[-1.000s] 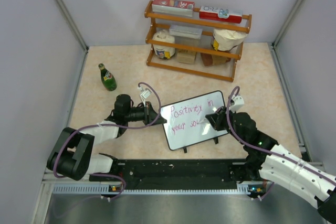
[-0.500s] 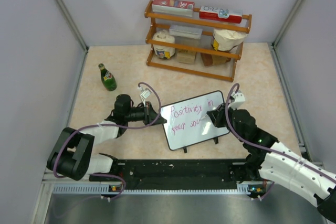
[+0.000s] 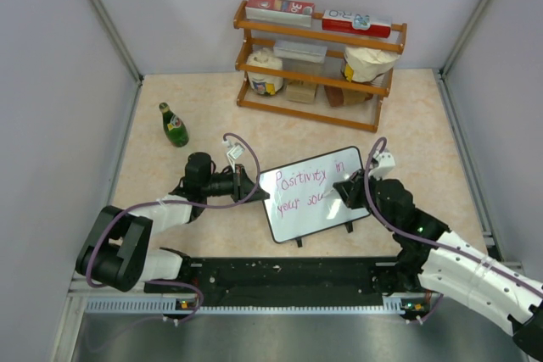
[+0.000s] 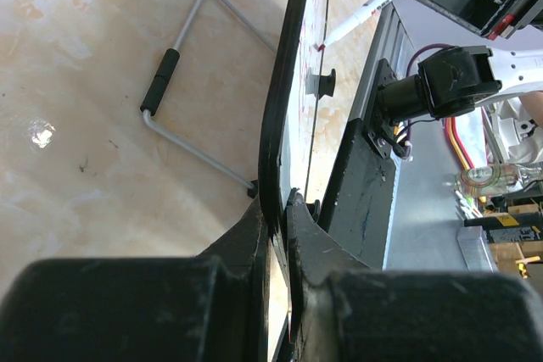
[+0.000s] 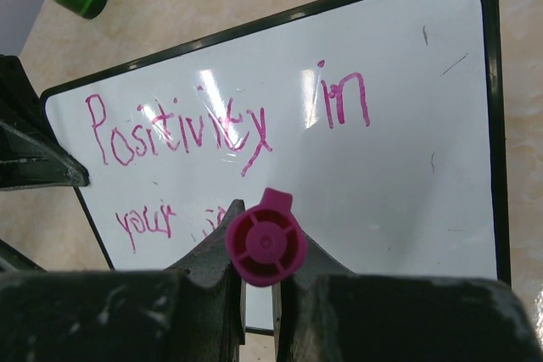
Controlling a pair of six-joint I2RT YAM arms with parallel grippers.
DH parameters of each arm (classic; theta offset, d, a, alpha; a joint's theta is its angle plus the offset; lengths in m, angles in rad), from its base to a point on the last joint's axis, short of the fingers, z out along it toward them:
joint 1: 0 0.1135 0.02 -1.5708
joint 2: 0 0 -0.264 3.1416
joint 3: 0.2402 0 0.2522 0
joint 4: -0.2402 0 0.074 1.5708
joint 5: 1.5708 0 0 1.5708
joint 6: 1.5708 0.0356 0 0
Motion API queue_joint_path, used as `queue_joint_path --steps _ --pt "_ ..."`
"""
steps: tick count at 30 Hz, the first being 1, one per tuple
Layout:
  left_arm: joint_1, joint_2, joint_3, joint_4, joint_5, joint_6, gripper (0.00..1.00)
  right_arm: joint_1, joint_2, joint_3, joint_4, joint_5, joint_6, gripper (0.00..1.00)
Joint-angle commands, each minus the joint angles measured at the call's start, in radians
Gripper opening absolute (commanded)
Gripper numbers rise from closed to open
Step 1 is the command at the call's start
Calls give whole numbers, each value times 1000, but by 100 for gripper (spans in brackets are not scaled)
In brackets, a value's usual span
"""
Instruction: Write a sentence on the whiteboard
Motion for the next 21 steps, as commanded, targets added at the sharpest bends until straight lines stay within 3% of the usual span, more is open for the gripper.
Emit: queue_joint_path --steps 1,21 --pt "-5 13 -5 -23 -73 91 0 -8 -1 -45 -46 -1 -1 0" --pt "-3 8 -8 -23 -76 91 0 -8 -57 52 -87 17 -28 0"
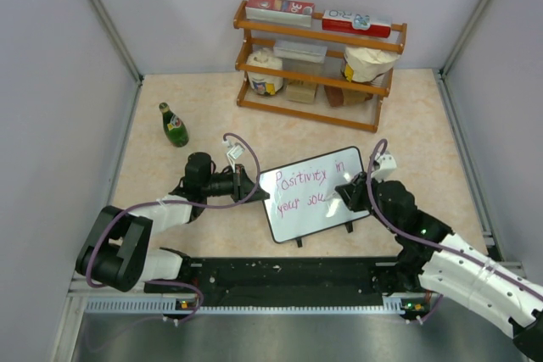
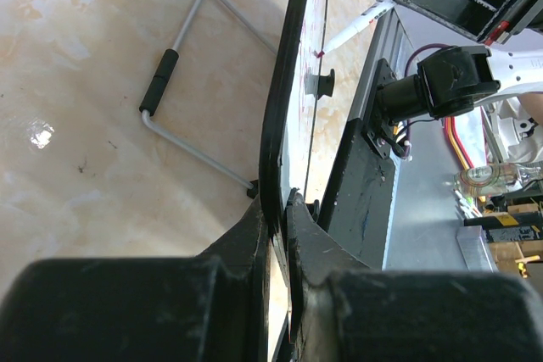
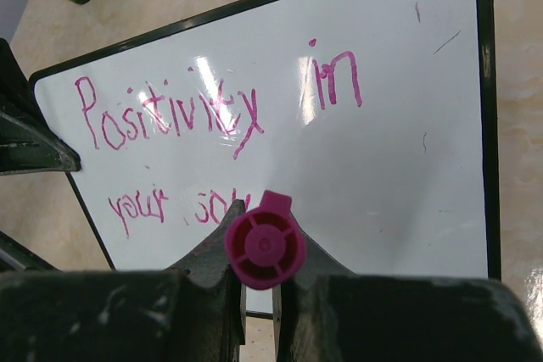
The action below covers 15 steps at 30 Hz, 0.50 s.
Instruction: Write a sentence on the whiteboard
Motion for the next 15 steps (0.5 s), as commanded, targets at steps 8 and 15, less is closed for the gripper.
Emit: queue_joint_path --steps 8,15 --pt "-5 8 -7 -25 -77 91 0 -8 7 154 -24 47 -68 0" --pt "-5 7 -8 -25 -78 91 0 -9 59 170 4 70 -91 0"
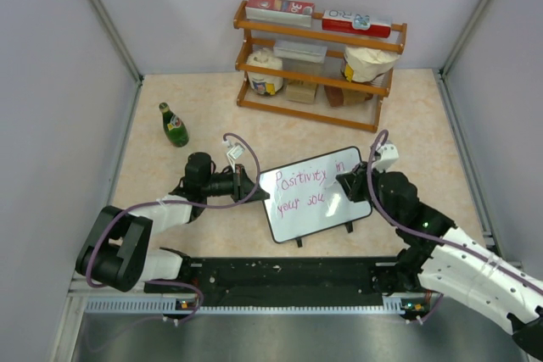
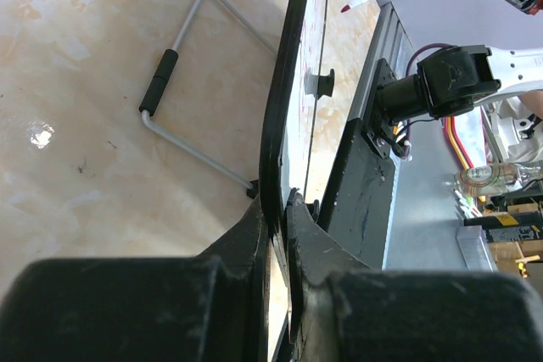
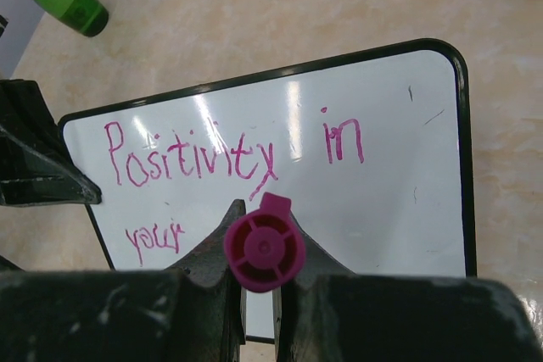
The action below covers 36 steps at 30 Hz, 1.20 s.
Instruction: Write a sentence on the whiteboard
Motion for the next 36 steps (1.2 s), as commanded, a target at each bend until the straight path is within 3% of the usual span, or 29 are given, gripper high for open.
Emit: queue_joint_path --steps 1,18,36 --pt "-5 6 -8 -25 -79 91 0 -11 27 48 44 32 -30 0" --pt "-5 10 -5 -25 -74 91 0 -49 86 22 100 -6 -27 0" --pt "-5 9 -5 -23 -79 91 0 -51 10 -113 35 -40 17 0"
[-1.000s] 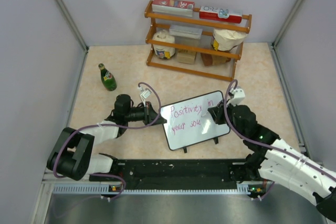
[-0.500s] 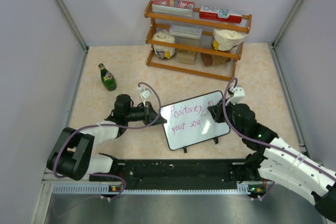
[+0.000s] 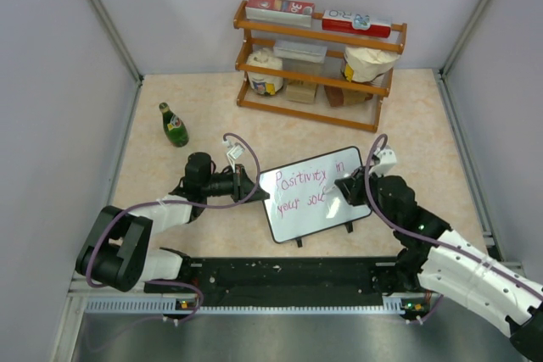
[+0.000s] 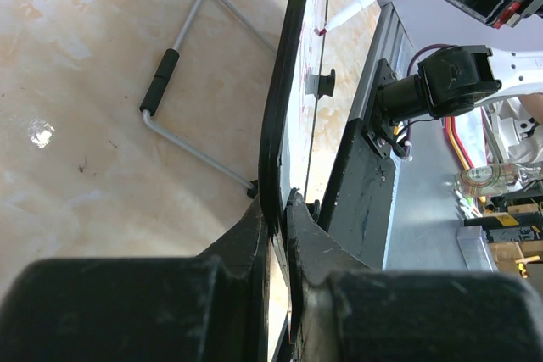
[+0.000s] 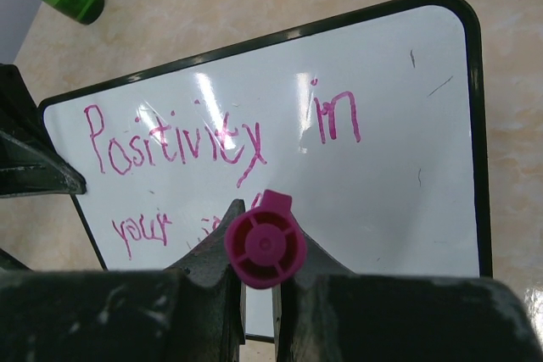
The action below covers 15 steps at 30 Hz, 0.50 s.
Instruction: Write a sentence on the whiteboard
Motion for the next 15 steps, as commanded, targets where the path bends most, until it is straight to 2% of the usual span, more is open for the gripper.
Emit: queue_joint_path --steps 1,15 --pt "-5 8 -7 -23 -76 91 0 -14 -16 -38 -51 10 3 0" --pt "-5 8 -7 -21 -75 91 0 -12 -59 -78 -88 13 23 0"
